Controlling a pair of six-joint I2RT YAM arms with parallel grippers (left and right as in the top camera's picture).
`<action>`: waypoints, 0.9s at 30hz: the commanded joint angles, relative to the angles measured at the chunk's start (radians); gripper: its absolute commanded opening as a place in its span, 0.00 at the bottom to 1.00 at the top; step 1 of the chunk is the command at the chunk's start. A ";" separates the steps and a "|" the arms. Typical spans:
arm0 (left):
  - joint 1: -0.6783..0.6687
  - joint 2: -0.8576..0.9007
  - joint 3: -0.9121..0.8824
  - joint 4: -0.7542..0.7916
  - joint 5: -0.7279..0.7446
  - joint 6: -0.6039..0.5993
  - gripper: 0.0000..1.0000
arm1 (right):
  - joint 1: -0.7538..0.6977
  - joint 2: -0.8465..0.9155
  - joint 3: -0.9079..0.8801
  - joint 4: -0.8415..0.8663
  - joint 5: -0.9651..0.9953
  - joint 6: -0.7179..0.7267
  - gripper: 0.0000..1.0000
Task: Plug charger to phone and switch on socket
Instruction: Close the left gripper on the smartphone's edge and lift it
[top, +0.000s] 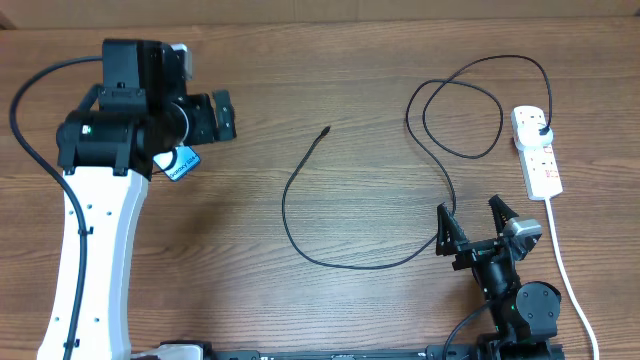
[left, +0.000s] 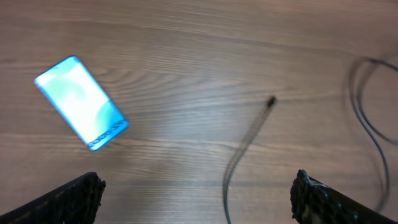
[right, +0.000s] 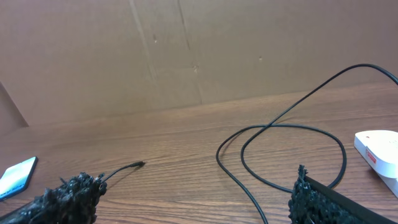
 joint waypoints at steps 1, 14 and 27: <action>0.006 0.043 0.030 -0.026 -0.167 -0.174 1.00 | 0.006 -0.008 -0.011 0.005 0.009 -0.005 1.00; 0.164 0.258 0.030 -0.054 -0.153 -0.299 1.00 | 0.006 -0.008 -0.011 0.005 0.009 -0.005 1.00; 0.221 0.512 0.030 0.038 -0.142 -0.273 0.99 | 0.006 -0.008 -0.011 0.005 0.009 -0.005 1.00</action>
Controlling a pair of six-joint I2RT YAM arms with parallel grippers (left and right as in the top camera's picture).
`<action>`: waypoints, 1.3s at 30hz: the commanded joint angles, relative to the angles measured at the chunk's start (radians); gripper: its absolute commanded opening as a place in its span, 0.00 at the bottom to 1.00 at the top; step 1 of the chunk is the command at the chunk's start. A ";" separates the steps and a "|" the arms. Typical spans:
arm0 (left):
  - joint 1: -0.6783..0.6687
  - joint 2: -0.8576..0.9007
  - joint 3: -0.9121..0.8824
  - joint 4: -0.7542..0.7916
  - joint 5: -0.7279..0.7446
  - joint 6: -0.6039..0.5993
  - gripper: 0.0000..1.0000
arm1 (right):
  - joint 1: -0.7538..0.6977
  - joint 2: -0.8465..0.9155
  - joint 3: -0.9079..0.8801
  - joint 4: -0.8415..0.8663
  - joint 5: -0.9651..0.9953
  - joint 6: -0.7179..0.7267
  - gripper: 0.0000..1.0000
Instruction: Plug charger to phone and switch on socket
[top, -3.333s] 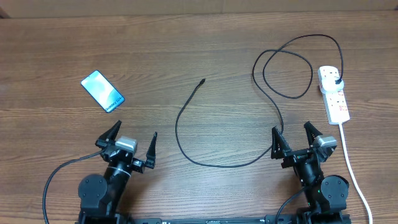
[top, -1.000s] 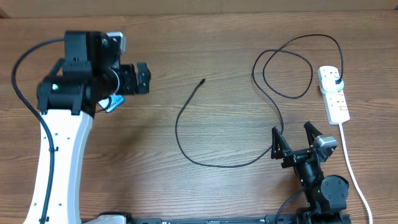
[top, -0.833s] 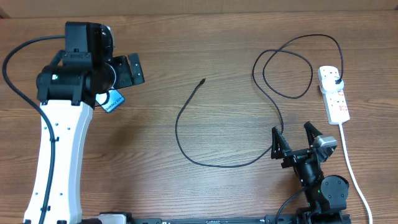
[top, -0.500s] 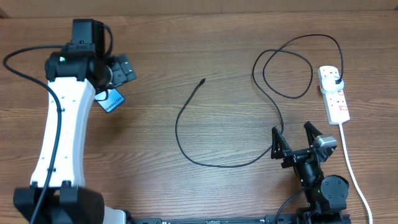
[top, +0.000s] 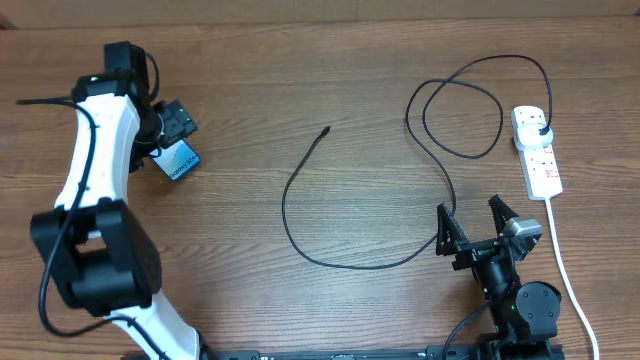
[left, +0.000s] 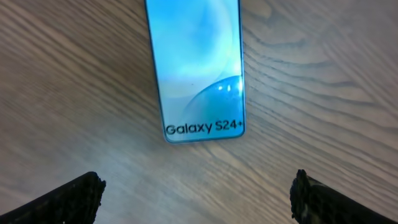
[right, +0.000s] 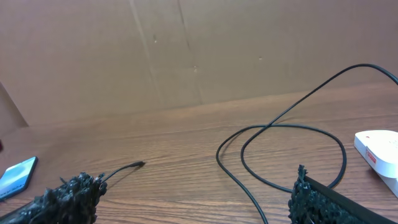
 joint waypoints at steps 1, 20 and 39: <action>0.011 0.065 0.021 0.028 0.008 -0.008 1.00 | 0.006 -0.008 -0.011 0.005 0.009 -0.005 1.00; 0.083 0.131 0.020 0.145 0.112 -0.017 1.00 | 0.006 -0.008 -0.011 0.005 0.009 -0.005 1.00; 0.082 0.246 0.020 0.165 0.112 -0.018 1.00 | 0.006 -0.008 -0.011 0.005 0.009 -0.005 1.00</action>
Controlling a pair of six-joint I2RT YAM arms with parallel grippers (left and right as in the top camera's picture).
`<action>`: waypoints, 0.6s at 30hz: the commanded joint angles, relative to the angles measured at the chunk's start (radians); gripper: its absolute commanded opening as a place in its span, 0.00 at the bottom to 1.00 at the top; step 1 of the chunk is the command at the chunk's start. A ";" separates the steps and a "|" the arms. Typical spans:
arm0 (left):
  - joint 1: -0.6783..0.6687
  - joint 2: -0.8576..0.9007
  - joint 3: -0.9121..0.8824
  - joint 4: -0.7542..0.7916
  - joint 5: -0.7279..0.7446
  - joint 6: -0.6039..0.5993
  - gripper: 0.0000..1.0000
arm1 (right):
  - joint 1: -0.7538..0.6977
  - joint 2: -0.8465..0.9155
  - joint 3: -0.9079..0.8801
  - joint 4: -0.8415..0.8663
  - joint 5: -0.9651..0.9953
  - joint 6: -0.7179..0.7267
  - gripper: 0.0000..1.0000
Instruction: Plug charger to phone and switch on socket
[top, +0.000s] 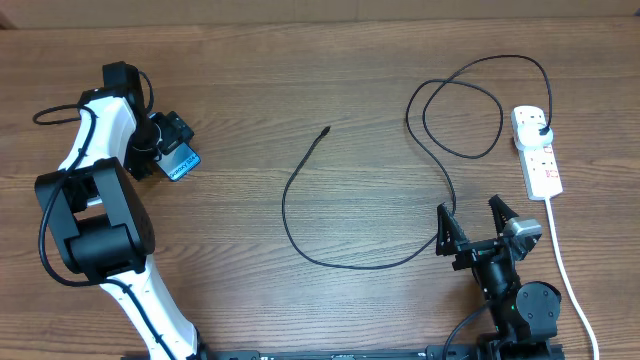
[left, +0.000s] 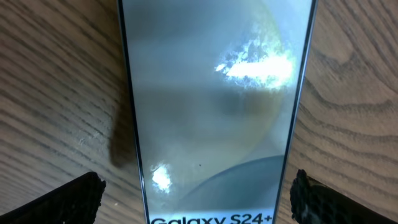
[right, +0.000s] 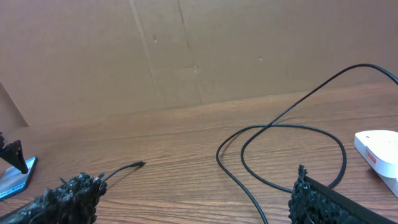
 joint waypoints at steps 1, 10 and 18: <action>-0.001 0.030 0.020 0.013 0.011 0.002 1.00 | 0.005 -0.008 -0.011 0.005 0.010 -0.005 1.00; -0.001 0.031 0.020 0.031 0.011 0.002 1.00 | 0.005 -0.008 -0.011 0.005 0.010 -0.005 1.00; -0.001 0.031 0.020 0.052 0.011 0.002 1.00 | 0.005 -0.008 -0.011 0.005 0.010 -0.005 1.00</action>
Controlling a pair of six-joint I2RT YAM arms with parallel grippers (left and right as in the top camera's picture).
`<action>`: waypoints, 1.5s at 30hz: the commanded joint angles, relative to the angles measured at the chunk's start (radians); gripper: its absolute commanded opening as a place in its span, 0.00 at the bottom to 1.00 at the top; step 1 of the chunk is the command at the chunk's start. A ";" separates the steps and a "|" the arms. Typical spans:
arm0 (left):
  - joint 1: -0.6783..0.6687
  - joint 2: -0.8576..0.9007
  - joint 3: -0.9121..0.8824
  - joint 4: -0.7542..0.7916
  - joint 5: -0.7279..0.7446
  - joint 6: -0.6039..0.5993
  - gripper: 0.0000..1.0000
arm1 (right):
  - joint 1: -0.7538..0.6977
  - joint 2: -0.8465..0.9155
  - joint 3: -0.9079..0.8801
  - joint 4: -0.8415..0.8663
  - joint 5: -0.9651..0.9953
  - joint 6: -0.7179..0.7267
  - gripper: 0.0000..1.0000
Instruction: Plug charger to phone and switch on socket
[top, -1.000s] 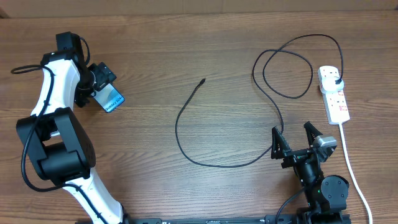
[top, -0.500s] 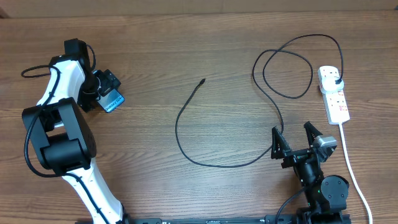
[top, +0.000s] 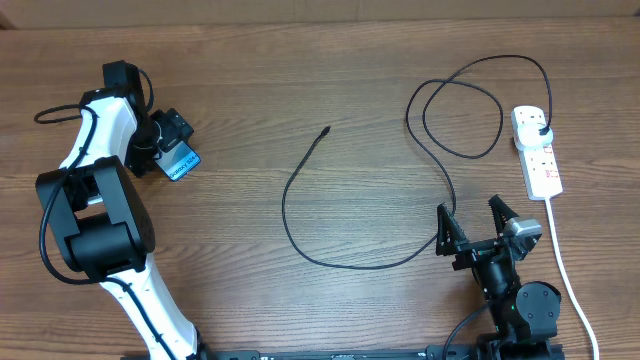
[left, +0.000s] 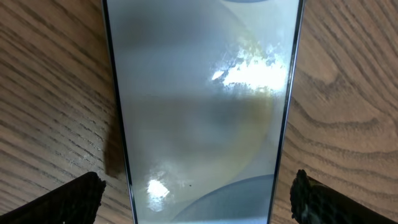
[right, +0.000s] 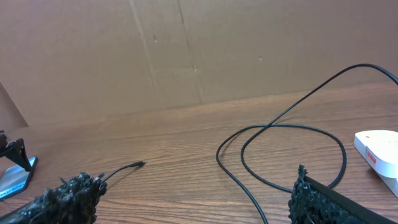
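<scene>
The blue phone (top: 181, 164) lies flat at the table's left and its glossy screen (left: 199, 99) fills the left wrist view. My left gripper (top: 165, 148) is open and low over the phone, one finger (left: 68, 199) on each side of it, apart from its edges. The black charger cable (top: 300, 225) loops across the middle, its free plug tip (top: 327, 130) bare on the wood, also in the right wrist view (right: 138, 165). The white socket strip (top: 537, 150) lies at the right with the charger plugged in. My right gripper (top: 472, 232) rests open near the front edge, empty.
The cable's far end curls in a big loop (top: 465, 110) beside the socket strip. The strip's white lead (top: 565, 265) runs down the right edge past my right arm. A brown cardboard wall (right: 186, 50) stands behind the table.
My left gripper has come a little closer to the phone: the screen looks larger and the printed label has slid out of the wrist view. The right arm, cable and strip are unchanged.
At first my left gripper hung open high over the table's left, the phone off to one side. Then it was above the phone with the label in view. Later it stood close over the screen, and now closer still, open around it. The right gripper stayed put.
</scene>
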 joint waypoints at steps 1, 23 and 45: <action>-0.001 0.020 0.020 0.006 0.011 0.001 1.00 | 0.006 -0.008 -0.011 0.005 0.010 -0.005 1.00; -0.021 0.020 0.008 0.050 -0.046 -0.017 1.00 | 0.006 -0.008 -0.011 0.005 0.010 -0.005 1.00; -0.038 0.020 -0.004 0.061 -0.094 -0.018 1.00 | 0.006 -0.008 -0.011 0.005 0.010 -0.005 1.00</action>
